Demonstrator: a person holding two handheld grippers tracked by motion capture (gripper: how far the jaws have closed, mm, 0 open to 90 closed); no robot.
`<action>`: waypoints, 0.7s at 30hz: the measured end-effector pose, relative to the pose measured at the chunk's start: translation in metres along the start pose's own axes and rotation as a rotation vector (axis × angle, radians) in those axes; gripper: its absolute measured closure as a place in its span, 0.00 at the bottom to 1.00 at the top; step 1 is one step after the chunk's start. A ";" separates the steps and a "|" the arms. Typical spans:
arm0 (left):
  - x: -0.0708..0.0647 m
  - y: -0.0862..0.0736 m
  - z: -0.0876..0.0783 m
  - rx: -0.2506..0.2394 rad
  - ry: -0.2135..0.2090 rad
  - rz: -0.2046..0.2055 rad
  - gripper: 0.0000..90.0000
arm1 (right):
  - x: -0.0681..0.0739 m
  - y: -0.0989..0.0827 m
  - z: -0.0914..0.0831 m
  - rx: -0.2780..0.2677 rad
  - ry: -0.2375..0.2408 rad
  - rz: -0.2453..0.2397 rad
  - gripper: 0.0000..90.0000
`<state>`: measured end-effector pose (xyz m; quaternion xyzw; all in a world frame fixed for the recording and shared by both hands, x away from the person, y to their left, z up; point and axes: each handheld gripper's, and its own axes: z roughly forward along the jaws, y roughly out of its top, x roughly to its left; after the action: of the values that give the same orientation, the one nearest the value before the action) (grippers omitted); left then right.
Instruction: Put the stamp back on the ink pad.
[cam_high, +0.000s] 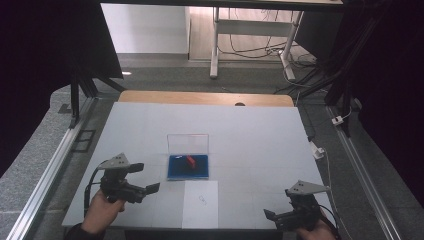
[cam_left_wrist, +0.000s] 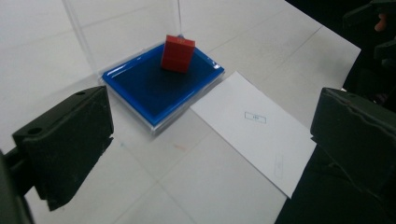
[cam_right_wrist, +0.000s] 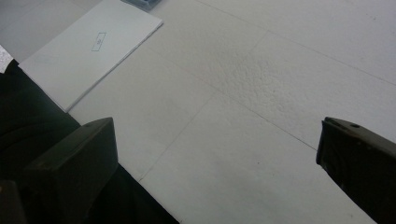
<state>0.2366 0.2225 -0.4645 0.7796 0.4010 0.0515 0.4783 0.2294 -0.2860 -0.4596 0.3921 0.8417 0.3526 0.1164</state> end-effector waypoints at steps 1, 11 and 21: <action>0.000 -0.003 -0.003 0.001 0.006 -0.005 0.00 | 0.000 0.000 0.000 0.000 0.000 0.000 0.00; 0.001 -0.036 -0.035 0.001 0.094 -0.035 0.00 | -0.001 0.000 0.000 -0.003 -0.006 0.012 0.00; 0.002 -0.053 -0.053 0.045 0.184 -0.066 0.00 | 0.000 0.001 0.000 0.006 -0.011 0.009 0.00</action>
<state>0.1829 0.2730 -0.4786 0.7685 0.4698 0.0981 0.4233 0.2302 -0.2858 -0.4596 0.3983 0.8402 0.3484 0.1184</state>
